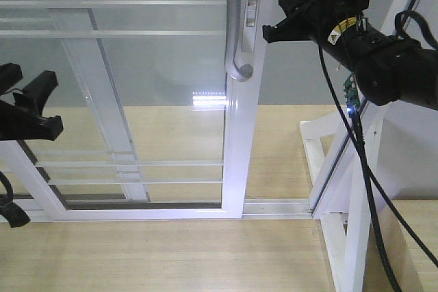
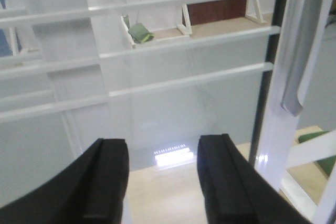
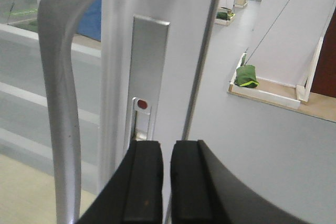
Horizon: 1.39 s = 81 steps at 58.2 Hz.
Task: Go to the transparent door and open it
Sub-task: 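Open the right gripper off the handle and bring the left gripper toward it, then close the left gripper around the silver handle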
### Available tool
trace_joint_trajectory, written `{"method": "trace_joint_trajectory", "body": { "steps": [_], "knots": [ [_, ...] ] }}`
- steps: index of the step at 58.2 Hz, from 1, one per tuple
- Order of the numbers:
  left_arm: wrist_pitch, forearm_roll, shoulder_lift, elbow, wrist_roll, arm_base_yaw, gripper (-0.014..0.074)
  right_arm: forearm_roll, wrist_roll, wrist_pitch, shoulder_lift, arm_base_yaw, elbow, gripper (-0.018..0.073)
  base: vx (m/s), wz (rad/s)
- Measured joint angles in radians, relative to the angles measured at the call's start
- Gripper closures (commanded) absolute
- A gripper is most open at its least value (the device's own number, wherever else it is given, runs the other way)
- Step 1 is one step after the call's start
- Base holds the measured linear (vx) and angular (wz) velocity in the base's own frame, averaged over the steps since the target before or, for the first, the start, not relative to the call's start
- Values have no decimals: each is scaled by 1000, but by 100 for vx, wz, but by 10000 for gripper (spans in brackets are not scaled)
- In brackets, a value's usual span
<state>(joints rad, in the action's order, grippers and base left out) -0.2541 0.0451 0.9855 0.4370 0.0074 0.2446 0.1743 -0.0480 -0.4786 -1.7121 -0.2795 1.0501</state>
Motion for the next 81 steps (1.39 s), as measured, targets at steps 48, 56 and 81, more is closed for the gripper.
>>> {"method": "trace_joint_trajectory", "body": {
  "steps": [48, 56, 81],
  "knots": [
    [-286, 234, 751, 587, -260, 120, 164, -326, 300, -94, 365, 0, -458, 383, 0, 0],
    [-280, 295, 831, 692, -310, 134, 164, -373, 314, -94, 365, 0, -458, 383, 0, 0],
    [-211, 338, 985, 896, -363, 178, 164, -380, 386, -96, 365, 0, -458, 383, 0, 0]
  ]
}}
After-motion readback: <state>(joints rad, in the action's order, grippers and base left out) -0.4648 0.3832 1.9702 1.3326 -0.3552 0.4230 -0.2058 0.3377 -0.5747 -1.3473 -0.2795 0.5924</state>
